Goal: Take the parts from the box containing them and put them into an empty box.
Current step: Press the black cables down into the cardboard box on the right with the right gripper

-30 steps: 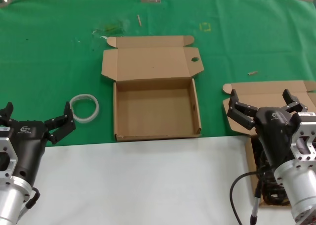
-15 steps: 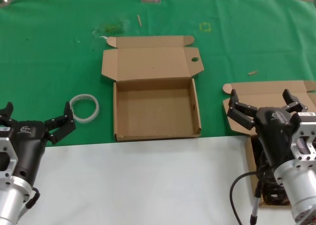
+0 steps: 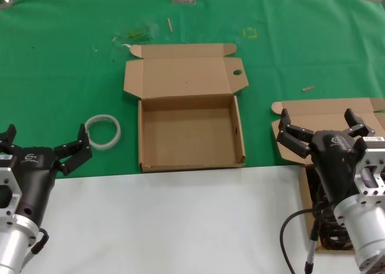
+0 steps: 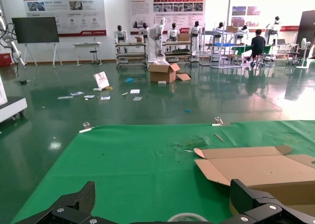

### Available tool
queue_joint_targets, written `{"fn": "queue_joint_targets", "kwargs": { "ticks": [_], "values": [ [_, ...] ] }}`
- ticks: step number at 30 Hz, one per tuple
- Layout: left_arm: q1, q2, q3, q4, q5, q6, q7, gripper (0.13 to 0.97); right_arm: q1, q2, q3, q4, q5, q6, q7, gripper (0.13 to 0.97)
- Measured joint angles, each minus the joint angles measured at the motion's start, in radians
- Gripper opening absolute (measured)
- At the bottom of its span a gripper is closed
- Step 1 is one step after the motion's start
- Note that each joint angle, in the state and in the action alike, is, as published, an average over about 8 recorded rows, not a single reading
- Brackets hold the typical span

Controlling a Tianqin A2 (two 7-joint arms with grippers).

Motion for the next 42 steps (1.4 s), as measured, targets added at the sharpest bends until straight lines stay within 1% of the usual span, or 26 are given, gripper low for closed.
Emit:
{"fn": "queue_joint_targets", "kwargs": {
  "ticks": [26, 28, 30, 34, 35, 38, 42],
  "values": [
    [0.000, 0.000, 0.000, 0.000, 0.000, 0.000, 0.000, 0.966, 0.001, 0.000, -0.007, -0.001, 0.006, 0.006, -0.007, 0.966],
    [0.000, 0.000, 0.000, 0.000, 0.000, 0.000, 0.000, 0.966, 0.002, 0.001, -0.041, -0.004, 0.066, 0.066, -0.055, 0.966],
    [0.000, 0.000, 0.000, 0.000, 0.000, 0.000, 0.000, 0.966, 0.005, 0.001, -0.086, -0.005, 0.152, 0.152, -0.129, 0.966],
    [0.000, 0.000, 0.000, 0.000, 0.000, 0.000, 0.000, 0.966, 0.005, -0.003, -0.183, 0.012, 0.366, 0.388, -0.338, 0.966],
    [0.000, 0.000, 0.000, 0.000, 0.000, 0.000, 0.000, 0.966, 0.004, -0.005, -0.195, 0.021, 0.402, 0.438, -0.387, 0.966],
    [0.000, 0.000, 0.000, 0.000, 0.000, 0.000, 0.000, 0.966, 0.000, -0.008, -0.212, 0.058, 0.481, 0.576, -0.522, 0.966],
    [0.000, 0.000, 0.000, 0.000, 0.000, 0.000, 0.000, 0.966, 0.005, -0.009, -0.224, 0.108, 0.539, 0.752, -0.698, 0.966]
  ]
}}
